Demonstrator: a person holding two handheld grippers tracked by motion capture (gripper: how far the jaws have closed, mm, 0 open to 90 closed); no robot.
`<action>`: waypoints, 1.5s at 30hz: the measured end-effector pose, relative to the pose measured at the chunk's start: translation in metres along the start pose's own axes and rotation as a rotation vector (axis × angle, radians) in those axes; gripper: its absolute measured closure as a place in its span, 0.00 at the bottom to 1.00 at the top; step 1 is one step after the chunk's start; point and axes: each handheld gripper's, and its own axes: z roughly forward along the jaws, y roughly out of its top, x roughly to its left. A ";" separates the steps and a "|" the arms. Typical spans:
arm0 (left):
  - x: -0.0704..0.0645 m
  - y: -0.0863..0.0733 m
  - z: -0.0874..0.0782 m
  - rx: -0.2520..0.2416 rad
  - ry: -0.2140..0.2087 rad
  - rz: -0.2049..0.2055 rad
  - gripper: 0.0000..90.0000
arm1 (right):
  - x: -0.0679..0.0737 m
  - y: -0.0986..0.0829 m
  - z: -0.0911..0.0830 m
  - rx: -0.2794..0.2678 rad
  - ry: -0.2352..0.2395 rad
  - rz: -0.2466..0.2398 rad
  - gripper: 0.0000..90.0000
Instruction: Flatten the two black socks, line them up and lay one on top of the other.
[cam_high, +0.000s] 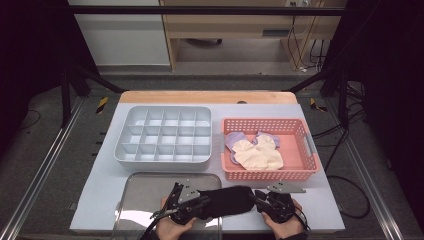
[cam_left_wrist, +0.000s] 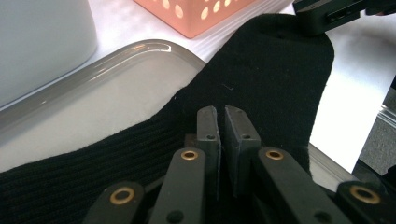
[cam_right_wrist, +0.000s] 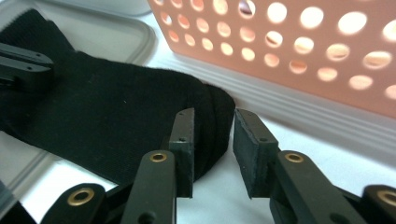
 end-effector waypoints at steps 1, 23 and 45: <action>0.000 0.000 0.001 0.003 0.001 0.001 0.93 | 0.001 0.000 0.001 0.013 0.003 0.013 0.79; -0.003 0.001 0.006 0.015 -0.020 0.004 0.98 | 0.018 0.023 -0.015 -0.069 0.154 0.010 0.93; -0.003 0.002 0.009 0.015 -0.028 0.003 0.99 | 0.049 0.058 -0.036 -0.183 0.392 0.013 0.94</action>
